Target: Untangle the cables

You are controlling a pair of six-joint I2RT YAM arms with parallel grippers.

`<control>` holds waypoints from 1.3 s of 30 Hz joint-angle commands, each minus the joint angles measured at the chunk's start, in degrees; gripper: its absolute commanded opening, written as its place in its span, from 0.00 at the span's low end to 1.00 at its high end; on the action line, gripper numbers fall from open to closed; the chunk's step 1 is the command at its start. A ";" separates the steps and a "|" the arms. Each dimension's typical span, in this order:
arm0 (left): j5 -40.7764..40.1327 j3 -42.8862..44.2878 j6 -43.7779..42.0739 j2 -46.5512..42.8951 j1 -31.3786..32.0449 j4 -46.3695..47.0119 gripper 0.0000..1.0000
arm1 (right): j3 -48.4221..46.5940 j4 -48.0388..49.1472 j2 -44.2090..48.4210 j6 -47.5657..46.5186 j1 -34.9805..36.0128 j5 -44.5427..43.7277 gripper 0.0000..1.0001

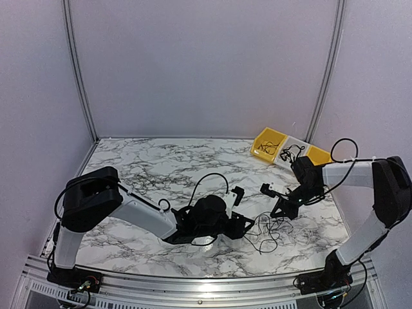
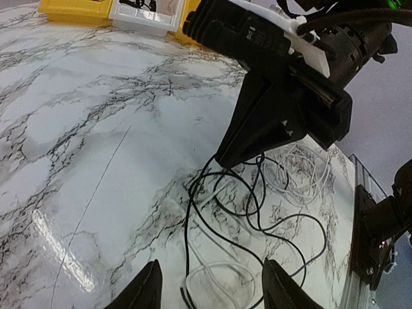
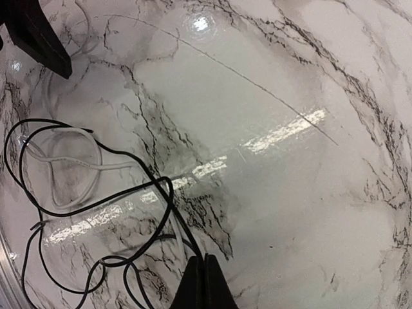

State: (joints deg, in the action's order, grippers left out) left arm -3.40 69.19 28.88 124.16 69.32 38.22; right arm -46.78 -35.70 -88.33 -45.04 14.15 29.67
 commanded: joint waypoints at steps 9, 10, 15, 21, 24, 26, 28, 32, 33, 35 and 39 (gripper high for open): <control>-0.44 12.16 -0.33 8.65 -1.10 0.48 0.55 | -4.91 -0.12 8.85 4.77 1.21 8.65 0.00; 0.26 13.96 -0.20 9.58 -1.24 0.66 0.55 | -5.13 -0.47 10.00 4.74 1.16 10.76 0.00; 0.58 19.24 1.56 14.85 -1.98 1.99 0.50 | -8.54 -6.07 11.44 1.21 1.23 22.00 0.00; 1.24 21.70 4.04 19.29 -2.43 5.43 0.41 | -13.07 -10.32 12.96 -0.54 1.21 26.50 0.00; 2.79 22.28 5.48 20.78 -2.43 6.61 0.37 | -19.22 -13.55 14.50 -0.78 1.20 28.47 0.00; 3.21 22.26 6.46 21.40 -2.43 7.07 0.36 | -23.98 -14.94 15.72 -0.50 1.23 29.50 0.00; 4.75 22.02 7.36 21.83 -2.44 7.42 0.34 | -28.58 -15.25 16.86 1.10 1.23 30.39 0.00; 5.03 20.99 8.43 22.24 -2.43 8.44 0.31 | -36.85 -13.57 19.78 5.67 1.24 31.63 0.00; 5.14 20.87 8.60 22.31 -2.43 8.72 0.31 | -38.55 -12.24 20.66 7.37 1.19 32.03 0.00; 5.31 20.81 8.72 22.56 -2.43 9.04 0.30 | -42.01 -10.46 21.82 10.14 1.18 32.66 0.00; 5.65 20.81 8.98 22.90 -2.43 9.50 0.29 | -52.54 -11.15 20.23 14.39 1.21 34.86 0.00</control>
State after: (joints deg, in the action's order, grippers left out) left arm 1.04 90.28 37.01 144.53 66.92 46.70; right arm -91.07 -47.90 -67.22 -36.93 14.79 60.84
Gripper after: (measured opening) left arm 0.295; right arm 0.018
